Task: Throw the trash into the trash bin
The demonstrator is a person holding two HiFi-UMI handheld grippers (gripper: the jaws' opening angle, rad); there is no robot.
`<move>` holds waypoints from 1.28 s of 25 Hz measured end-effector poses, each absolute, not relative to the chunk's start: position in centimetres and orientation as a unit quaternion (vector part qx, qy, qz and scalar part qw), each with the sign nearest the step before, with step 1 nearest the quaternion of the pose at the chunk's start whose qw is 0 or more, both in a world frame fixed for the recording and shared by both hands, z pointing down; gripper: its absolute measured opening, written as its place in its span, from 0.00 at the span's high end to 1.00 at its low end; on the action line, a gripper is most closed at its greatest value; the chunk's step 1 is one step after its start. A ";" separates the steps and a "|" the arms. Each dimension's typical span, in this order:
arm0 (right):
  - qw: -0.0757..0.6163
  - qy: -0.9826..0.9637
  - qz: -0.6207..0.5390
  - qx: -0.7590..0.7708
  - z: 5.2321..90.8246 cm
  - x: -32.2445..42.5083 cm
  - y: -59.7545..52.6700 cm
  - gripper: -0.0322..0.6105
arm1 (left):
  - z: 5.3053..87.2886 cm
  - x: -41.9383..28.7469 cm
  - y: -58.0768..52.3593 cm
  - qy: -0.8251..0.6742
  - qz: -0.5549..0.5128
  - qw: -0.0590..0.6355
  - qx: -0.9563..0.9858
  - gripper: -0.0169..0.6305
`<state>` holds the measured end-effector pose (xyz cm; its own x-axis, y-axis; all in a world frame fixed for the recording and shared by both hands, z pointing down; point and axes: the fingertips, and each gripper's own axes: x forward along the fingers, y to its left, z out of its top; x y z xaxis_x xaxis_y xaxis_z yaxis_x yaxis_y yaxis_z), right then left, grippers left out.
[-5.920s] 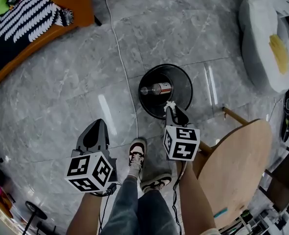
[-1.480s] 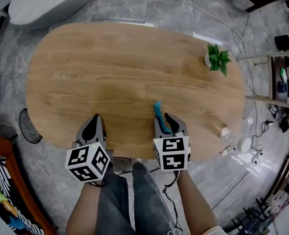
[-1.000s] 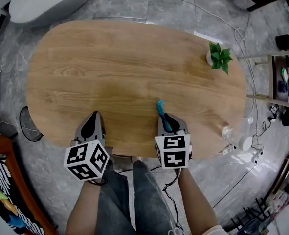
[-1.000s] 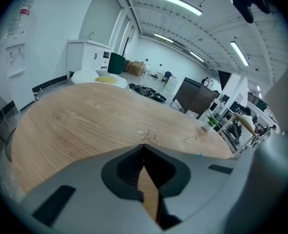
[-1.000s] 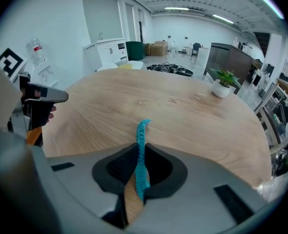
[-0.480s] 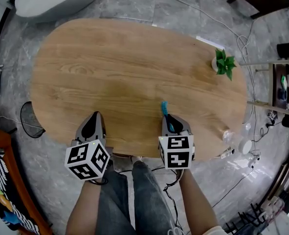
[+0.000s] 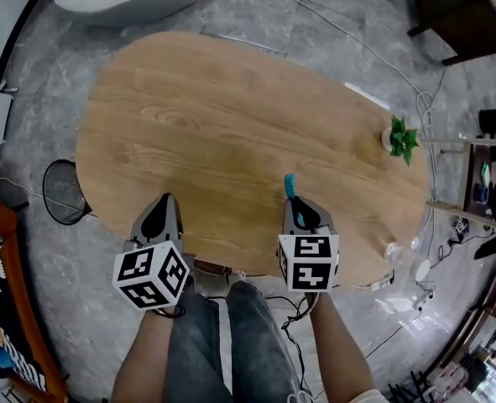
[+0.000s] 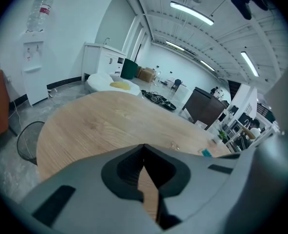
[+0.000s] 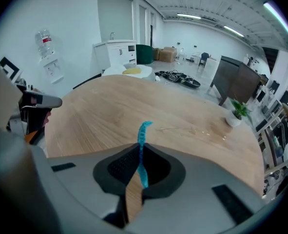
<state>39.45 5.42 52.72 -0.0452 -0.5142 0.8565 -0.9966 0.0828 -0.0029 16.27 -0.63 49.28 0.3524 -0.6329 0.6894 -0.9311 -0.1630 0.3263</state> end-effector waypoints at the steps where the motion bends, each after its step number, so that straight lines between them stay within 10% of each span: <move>1: 0.363 -0.644 0.332 0.586 52.5 38.7 5.1 0.92 | 49.2 15.5 -0.7 -0.535 0.202 0.369 0.733 0.99; 32: 0.397 -0.788 0.212 0.420 48.4 6.3 -8.0 0.91 | 48.0 -14.4 1.2 -0.703 0.099 0.403 0.578 0.99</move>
